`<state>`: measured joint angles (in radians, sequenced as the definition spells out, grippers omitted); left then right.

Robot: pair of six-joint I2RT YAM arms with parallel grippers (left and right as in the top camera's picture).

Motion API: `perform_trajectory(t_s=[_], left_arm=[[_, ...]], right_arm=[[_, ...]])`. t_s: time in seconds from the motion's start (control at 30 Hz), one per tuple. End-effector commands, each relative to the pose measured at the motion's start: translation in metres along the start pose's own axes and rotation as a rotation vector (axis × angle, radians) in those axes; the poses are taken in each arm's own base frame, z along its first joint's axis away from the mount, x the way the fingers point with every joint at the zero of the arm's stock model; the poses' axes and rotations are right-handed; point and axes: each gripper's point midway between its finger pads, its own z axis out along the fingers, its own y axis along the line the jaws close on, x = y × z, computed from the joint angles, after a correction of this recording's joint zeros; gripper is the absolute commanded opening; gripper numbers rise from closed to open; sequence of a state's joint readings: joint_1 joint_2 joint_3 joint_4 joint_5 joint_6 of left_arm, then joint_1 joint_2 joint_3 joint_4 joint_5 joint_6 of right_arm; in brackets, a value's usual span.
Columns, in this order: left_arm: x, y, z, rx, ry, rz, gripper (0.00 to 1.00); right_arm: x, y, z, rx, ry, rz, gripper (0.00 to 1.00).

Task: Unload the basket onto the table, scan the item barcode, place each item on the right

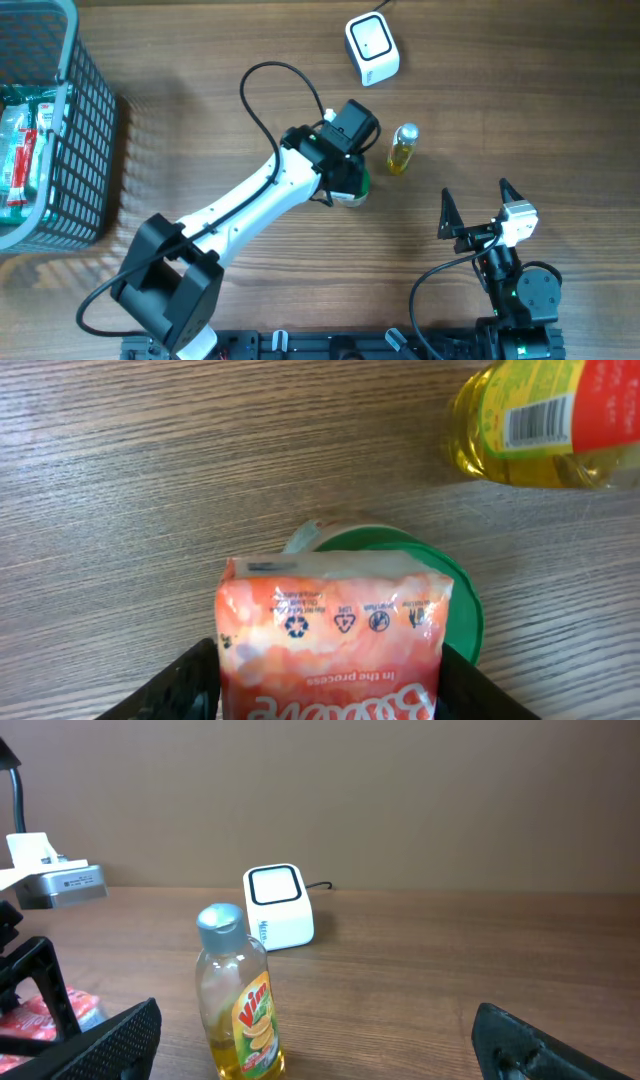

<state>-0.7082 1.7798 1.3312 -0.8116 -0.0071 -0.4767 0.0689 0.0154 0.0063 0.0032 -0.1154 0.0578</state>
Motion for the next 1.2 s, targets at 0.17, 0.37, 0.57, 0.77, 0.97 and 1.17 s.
perform_trajectory(t_s=[0.17, 0.37, 0.57, 0.77, 0.97, 1.17], left_arm=[[-0.010, -0.002, -0.012, 0.055, -0.014, 0.021, 0.34], [-0.022, 0.017, -0.023, 0.049, -0.040, -0.027, 0.34], [-0.028, 0.036, -0.041, 0.042, -0.065, -0.070, 0.35], [-0.018, 0.052, -0.034, -0.046, -0.043, -0.047, 0.35], [0.000, 0.056, -0.010, -0.068, 0.000, -0.042, 0.35], [0.010, 0.048, 0.009, -0.039, 0.016, -0.034, 0.37]], right_arm=[[-0.001, -0.001, 0.000, 0.006, -0.007, -0.004, 1.00], [-0.001, -0.001, 0.000, 0.006, -0.007, -0.004, 1.00], [-0.001, -0.001, 0.000, 0.006, -0.008, -0.005, 1.00], [-0.001, -0.001, 0.000, 0.006, -0.008, -0.004, 1.00], [-0.001, -0.001, 0.000, 0.006, -0.007, -0.004, 1.00], [-0.001, -0.001, 0.000, 0.006, -0.007, -0.004, 1.00]])
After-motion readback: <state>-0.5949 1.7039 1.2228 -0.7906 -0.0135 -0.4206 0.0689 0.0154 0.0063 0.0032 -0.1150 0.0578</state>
